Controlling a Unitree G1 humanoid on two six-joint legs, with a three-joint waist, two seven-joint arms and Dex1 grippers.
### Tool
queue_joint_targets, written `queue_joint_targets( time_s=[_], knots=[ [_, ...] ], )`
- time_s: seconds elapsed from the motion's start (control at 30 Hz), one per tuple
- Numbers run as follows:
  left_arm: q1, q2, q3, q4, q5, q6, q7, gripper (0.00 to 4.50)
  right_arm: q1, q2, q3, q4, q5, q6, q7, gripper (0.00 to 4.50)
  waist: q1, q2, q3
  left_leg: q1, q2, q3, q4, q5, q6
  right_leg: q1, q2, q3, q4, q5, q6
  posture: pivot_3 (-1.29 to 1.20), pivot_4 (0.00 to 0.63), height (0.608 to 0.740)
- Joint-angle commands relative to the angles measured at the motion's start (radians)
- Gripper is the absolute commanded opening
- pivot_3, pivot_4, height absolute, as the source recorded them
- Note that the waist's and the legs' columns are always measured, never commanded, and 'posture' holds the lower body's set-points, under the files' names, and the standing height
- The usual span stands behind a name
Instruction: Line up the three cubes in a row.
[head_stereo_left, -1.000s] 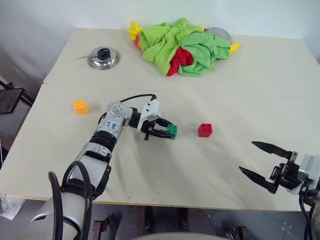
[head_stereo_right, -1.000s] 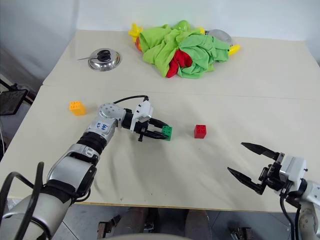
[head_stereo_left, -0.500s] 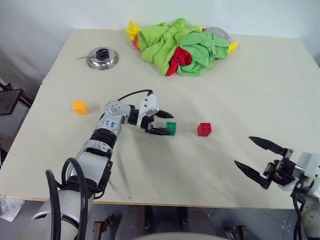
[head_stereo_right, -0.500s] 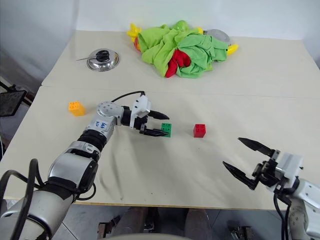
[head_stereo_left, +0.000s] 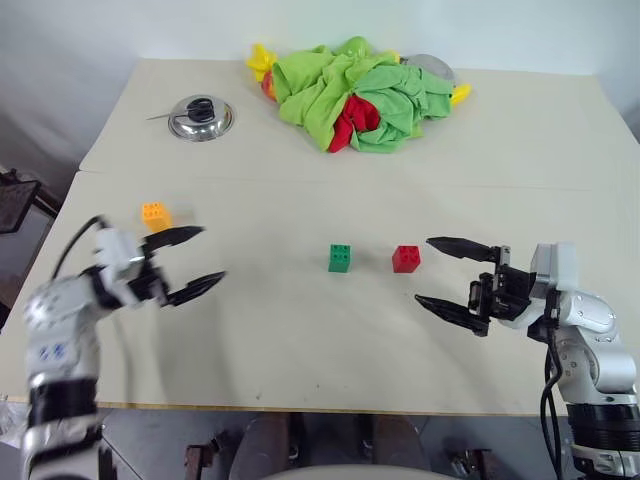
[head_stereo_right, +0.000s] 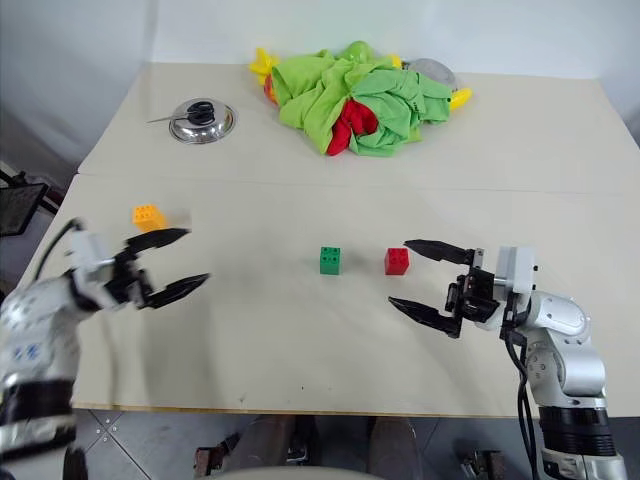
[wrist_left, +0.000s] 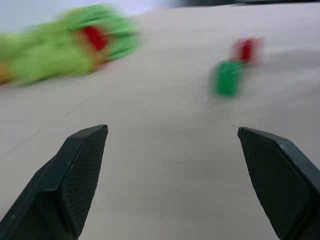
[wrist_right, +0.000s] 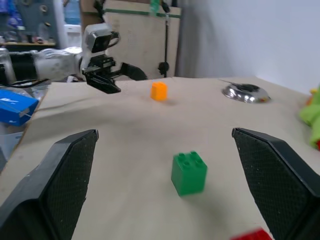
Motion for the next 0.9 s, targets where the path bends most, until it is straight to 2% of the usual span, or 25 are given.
queue_joint_targets(
  time_s=[0.03, 0.17, 0.3, 0.47, 0.6, 0.7, 0.9],
  knots=[
    [0.203, -0.049, 0.223, -0.005, -0.038, -0.045, 0.149, 4.4, -0.017, 0.007, -0.001, -0.031, 0.003, -0.012, 0.005, 4.5, -0.001, 0.0, 0.0, 0.0, 0.0, 0.0, 0.0, 0.0, 0.0, 0.0, 0.0, 0.0, -0.001, 0.0, 0.0, 0.0, 0.15, 0.74],
    [0.32, -0.142, 0.306, 0.015, -0.058, -0.088, 0.27, 4.4, -0.01, -0.003, -0.001, -0.024, 0.002, -0.003, 0.019, 4.5, 0.017, -0.002, -0.001, 0.001, 0.0, 0.001, 0.0, -0.002, 0.002, 0.001, -0.002, 0.0, -0.001, 0.0, 0.0, 0.0, 0.15, 0.74],
    [0.341, -0.202, 0.267, -0.067, -0.089, -0.052, 0.332, 4.4, -0.011, -0.009, -0.013, -0.009, -0.004, -0.006, 0.023, 4.5, 0.034, -0.004, -0.002, 0.001, -0.002, 0.002, 0.0, -0.007, -0.002, 0.0, -0.004, 0.0, -0.001, 0.0, -0.001, 0.0, 0.15, 0.74],
    [0.184, -0.198, 0.135, -0.188, -0.047, 0.097, 0.529, 4.4, -0.007, -0.021, -0.02, -0.002, -0.004, 0.008, 0.025, 4.5, 0.032, -0.005, -0.003, 0.001, -0.002, 0.002, 0.0, -0.007, -0.003, 0.0, -0.004, 0.0, -0.001, 0.001, -0.001, 0.0, 0.15, 0.74],
    [-0.009, -0.175, 0.041, -0.236, -0.03, 0.404, 0.79, 4.4, -0.003, -0.018, -0.022, -0.011, -0.007, 0.012, 0.016, 4.5, 0.026, -0.006, -0.003, 0.002, -0.001, 0.003, 0.0, -0.005, 0.001, 0.0, -0.001, 0.0, 0.001, 0.001, -0.001, 0.0, 0.15, 0.74],
    [-0.12, -0.166, -0.02, -0.197, 0.023, 0.458, 0.861, 4.4, 0.005, -0.012, -0.021, -0.024, -0.004, 0.02, 0.005, 4.5, 0.018, -0.006, -0.004, 0.002, -0.001, 0.005, 0.0, -0.005, 0.001, 0.0, 0.0, 0.0, 0.0, 0.001, -0.001, 0.0, 0.15, 0.74],
    [-0.31, -0.161, -0.128, -0.06, 0.09, 0.472, 0.894, 4.4, 0.035, -0.007, -0.011, -0.064, 0.007, 0.044, -0.006, 4.5, 0.022, -0.006, -0.004, 0.002, -0.001, 0.006, 0.0, -0.005, 0.001, 0.0, 0.001, -0.001, 0.0, 0.001, -0.001, 0.0, 0.15, 0.74]
  ],
)
